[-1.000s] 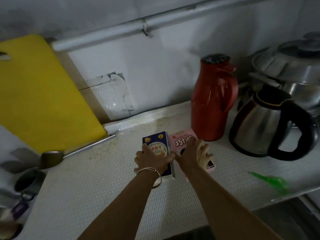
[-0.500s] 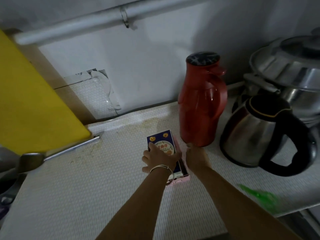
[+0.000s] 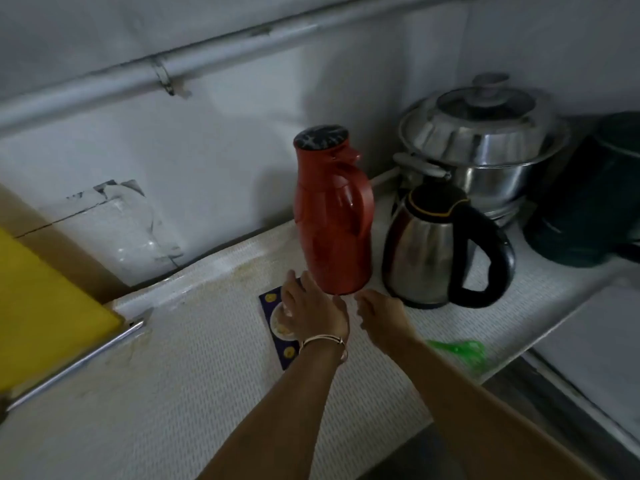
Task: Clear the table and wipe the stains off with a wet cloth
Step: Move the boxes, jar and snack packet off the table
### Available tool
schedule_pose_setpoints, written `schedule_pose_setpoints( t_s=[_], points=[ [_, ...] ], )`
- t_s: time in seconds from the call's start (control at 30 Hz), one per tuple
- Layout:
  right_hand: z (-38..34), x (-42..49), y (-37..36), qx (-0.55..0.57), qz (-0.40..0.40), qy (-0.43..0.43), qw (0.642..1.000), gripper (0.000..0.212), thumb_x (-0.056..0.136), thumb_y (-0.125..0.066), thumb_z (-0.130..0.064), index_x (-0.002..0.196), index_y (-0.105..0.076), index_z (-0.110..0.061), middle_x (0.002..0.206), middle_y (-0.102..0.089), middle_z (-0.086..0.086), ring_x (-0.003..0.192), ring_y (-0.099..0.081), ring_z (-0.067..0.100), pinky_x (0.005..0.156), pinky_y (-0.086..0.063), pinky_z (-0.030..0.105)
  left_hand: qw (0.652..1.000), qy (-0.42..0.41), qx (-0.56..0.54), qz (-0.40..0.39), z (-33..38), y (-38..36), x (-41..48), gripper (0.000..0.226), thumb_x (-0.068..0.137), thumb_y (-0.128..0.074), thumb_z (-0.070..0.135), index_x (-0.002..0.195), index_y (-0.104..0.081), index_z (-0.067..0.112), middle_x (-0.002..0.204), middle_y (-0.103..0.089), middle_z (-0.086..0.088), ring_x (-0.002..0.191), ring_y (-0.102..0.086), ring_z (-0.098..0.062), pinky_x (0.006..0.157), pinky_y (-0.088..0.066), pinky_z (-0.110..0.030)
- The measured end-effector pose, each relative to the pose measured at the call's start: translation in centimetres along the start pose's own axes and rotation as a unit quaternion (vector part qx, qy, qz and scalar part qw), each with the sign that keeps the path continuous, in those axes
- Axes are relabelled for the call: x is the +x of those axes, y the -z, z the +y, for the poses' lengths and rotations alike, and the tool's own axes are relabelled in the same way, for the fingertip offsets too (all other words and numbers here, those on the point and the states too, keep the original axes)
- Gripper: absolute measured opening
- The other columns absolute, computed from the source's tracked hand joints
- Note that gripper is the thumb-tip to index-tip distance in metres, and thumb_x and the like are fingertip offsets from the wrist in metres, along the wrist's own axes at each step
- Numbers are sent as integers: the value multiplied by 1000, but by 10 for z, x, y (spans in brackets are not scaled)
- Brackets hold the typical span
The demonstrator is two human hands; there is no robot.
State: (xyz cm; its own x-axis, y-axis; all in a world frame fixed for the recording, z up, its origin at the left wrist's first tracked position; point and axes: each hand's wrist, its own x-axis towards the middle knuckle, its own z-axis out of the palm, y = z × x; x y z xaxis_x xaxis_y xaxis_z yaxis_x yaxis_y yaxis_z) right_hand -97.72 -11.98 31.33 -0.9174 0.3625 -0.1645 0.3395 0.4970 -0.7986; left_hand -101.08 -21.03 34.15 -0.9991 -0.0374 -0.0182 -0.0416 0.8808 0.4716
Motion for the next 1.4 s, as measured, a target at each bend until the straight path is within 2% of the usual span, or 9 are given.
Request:
schedule_pose_setpoints(
  t_s=[0.2,0.37,0.5,0.63,0.77,0.83,0.97,1.1,1.4],
  points=[
    [16,-66,53,76,158,-46,983,21,98,-37,-22,98,-57,-16,86,-66,8,77,-66,24,72,-56,48,951,-252,-179,-28,47,-15,-52,36,81,-54,2,116,-54,10,120,-49,-12,111,-49,-27,94,-43,-44],
    [58,-139,110,68,307,-98,944,26,98,-39,-29,117,-56,-23,94,-67,10,86,-64,29,78,-54,45,883,-350,-252,-187,96,-32,-127,35,84,-49,-1,117,-52,11,120,-47,-6,95,-50,-13,84,-40,-20],
    [111,-199,155,-2,408,-145,901,30,97,-44,-22,124,-55,-17,110,-68,12,101,-62,32,80,-45,32,843,-390,-271,-253,138,-53,-199,34,83,-48,-2,113,-53,12,113,-48,-7,92,-56,-18,86,-48,-32],
    [163,-271,198,-16,485,-208,849,31,97,-45,-23,126,-54,-16,116,-66,10,102,-64,27,79,-43,26,794,-465,-232,-316,177,-84,-286,35,84,-55,0,117,-51,10,113,-49,-7,84,-52,-11,76,-46,-20],
    [217,-347,237,-22,518,-260,815,35,96,-46,-18,131,-49,-16,122,-63,8,108,-61,26,89,-46,33,755,-495,-219,-371,215,-115,-383,36,81,-56,-4,114,-53,10,110,-53,-7,86,-56,-16,79,-50,-28],
    [247,-391,256,-36,535,-291,792,35,98,-42,-20,132,-49,-14,127,-60,5,115,-57,21,95,-42,29,728,-510,-217,-403,231,-132,-441,36,79,-54,-6,112,-54,7,104,-52,-5,81,-54,-15,78,-51,-31],
    [301,-476,290,-40,552,-359,752,37,97,-40,-24,130,-51,-11,128,-58,5,117,-54,18,93,-37,18,673,-528,-196,-479,253,-162,-544,37,79,-53,-6,113,-53,9,102,-48,1,77,-50,-9,72,-43,-15],
    [349,-540,307,-32,580,-422,696,34,96,-44,-13,128,-51,-8,128,-56,11,119,-51,25,98,-36,27,624,-558,-166,-520,266,-182,-622,35,81,-52,-3,112,-54,15,102,-47,5,81,-51,-9,82,-48,-23],
    [436,-630,316,23,638,-548,541,34,94,-47,-16,128,-50,-13,126,-57,7,112,-53,25,83,-41,30,477,-655,-75,-582,297,-247,-739,36,85,-54,4,117,-49,17,112,-44,6,94,-49,-8,79,-39,-16]
  ],
)
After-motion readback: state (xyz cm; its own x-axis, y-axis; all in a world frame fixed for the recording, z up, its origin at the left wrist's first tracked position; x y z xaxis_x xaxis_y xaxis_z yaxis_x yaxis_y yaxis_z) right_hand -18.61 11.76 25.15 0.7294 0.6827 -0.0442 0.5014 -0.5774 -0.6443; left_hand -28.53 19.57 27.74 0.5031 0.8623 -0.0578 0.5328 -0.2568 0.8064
